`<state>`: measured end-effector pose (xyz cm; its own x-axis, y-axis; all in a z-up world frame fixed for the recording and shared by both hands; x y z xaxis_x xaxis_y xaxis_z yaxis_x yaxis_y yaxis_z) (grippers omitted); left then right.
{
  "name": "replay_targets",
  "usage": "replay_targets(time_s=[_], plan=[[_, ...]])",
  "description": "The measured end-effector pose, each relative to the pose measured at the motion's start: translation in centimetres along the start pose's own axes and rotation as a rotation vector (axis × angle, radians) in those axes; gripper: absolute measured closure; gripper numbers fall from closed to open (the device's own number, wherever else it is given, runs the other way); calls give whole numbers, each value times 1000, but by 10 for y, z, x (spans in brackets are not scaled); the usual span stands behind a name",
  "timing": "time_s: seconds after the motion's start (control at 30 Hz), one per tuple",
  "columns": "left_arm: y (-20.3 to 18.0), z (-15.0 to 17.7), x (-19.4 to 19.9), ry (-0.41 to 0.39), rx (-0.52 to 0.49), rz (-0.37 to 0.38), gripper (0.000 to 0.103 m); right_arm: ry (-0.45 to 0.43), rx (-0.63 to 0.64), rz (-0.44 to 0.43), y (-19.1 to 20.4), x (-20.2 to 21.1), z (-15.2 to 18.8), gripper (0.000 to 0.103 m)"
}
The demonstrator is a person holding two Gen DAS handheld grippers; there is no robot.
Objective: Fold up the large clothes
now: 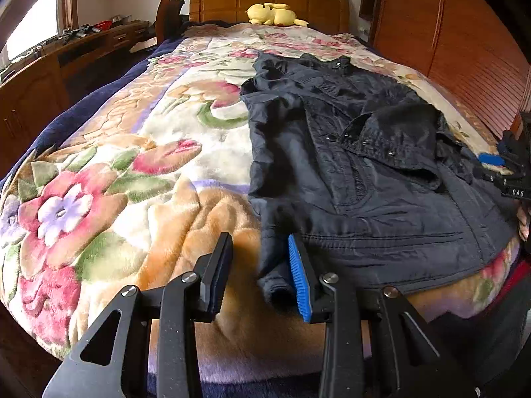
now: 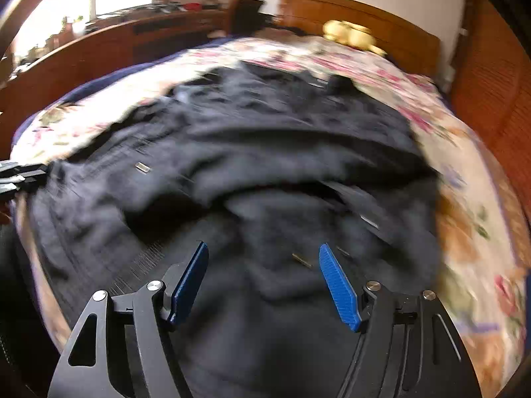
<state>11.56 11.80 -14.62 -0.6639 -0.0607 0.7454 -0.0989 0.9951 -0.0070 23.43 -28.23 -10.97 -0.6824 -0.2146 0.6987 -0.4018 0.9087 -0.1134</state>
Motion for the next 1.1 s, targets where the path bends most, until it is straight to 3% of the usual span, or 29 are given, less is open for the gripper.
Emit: replay_targets(time_s=[0.13, 0.33, 0.53, 0.87, 0.93, 0.97, 1.07, 1.1], plan=[[-6, 2, 14, -12, 8, 58, 67, 50, -49, 81, -32, 20, 42, 32], [-14, 4, 13, 19, -45, 24, 68, 41, -147, 94, -39, 52, 88, 32], [-11, 7, 14, 22, -29, 33, 68, 45, -183, 123, -44, 76, 109, 32], [-11, 8, 11, 13, -18, 33, 68, 31, -224, 33, -40, 69, 112, 32], [-11, 7, 11, 11, -23, 38, 72, 27, -227, 11, -41, 64, 112, 39], [-12, 6, 11, 9, -27, 39, 79, 21, -233, 6, -42, 63, 111, 44], [-13, 3, 14, -3, -19, 44, 93, -4, -248, -28, -49, 65, 110, 76], [-13, 1, 16, -13, -15, 51, 94, -15, -255, -41, -52, 68, 108, 81]])
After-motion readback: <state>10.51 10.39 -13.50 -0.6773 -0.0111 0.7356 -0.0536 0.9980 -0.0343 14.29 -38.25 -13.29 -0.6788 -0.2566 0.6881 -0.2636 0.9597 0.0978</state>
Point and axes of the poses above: each gripper's, at about its wrist camera, not at the fingertips, and x roughly against the way its jaws point, y to its left, z to its underside, the point moved 3 cm from there along -x, roughly the way its jaws point, and after that the axes turned 5 degrees about -z, right-handed, at the moved point
